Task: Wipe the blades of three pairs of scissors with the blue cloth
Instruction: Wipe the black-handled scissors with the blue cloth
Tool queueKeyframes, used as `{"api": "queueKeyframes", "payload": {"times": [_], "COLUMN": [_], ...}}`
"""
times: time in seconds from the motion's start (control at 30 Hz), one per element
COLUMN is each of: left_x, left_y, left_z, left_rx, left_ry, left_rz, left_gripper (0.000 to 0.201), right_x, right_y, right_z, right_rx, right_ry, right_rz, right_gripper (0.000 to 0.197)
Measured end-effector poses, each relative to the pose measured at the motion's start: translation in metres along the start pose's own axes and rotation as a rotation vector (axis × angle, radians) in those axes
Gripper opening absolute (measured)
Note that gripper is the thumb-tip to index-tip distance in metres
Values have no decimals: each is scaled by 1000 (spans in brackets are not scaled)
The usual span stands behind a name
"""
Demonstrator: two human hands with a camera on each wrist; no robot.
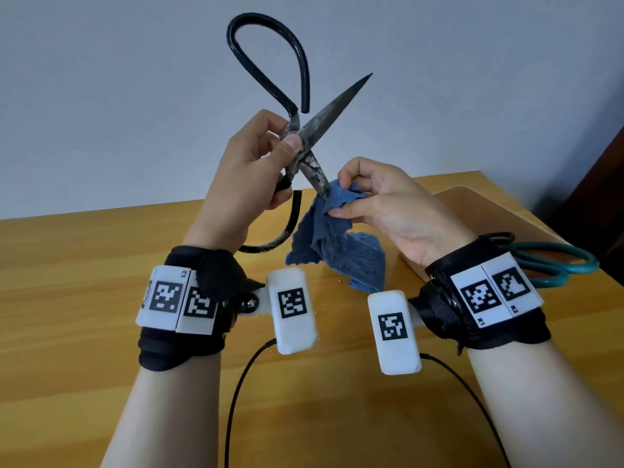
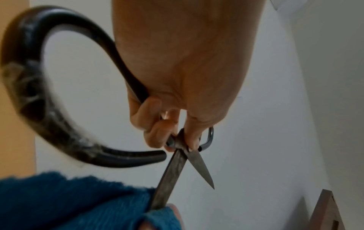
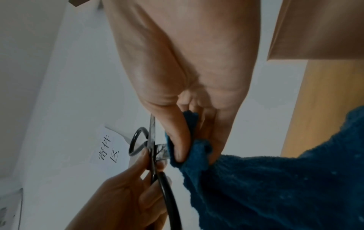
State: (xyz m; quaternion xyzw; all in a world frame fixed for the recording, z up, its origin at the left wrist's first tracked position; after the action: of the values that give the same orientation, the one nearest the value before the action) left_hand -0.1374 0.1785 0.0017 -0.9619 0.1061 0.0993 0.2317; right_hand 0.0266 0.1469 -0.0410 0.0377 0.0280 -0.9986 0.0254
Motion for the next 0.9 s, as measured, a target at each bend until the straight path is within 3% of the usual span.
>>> {"api": "queueKeyframes", "payload": {"times": [0.17,0.33,0.4,0.53,0.67,0.83,0.9], "left_x": [18,5,1,9,8,15,18], "left_y": [3,1,1,2,2,3,3], "left_z": [-3,-6,-6,-5,-2,-2,-5], "left_rx": [9,8,5,6,-8,5,21], "left_ry": [-51,-26,-20,-34,-43,-67,-63], "left_rz": [167,48,15,86,61,194,188], "left_gripper": [12,10,9,11,11,13,13], "right_x": [0,-1,-2,0,1,-2,-4], "right_y": [-2,2,2,0,0,0,0], "right_z": [2,6,6,6,5,5,7], "right_rx": [-63,-32,-35,-68,-37,-69,-87], "right_ry": [-107,-66,-31,-89,-43,-129,-177], "right_rz": [-127,9,-4,-89,-33,-124,-151], "right_gripper": [22,32,30,21,32,20,18]}}
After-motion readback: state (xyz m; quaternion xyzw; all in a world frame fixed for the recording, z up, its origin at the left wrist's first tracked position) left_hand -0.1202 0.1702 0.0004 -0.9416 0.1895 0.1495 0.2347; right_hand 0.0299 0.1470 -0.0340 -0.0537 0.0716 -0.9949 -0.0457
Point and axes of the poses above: each hand's wrist, its own y-axis away from the middle knuckle, its own x-axis out of the palm, z = x × y, the point moved 5 cm from there along -y, towards the middle knuckle, and after that the axes turned 5 degrees about x, right-handed, at the moved point
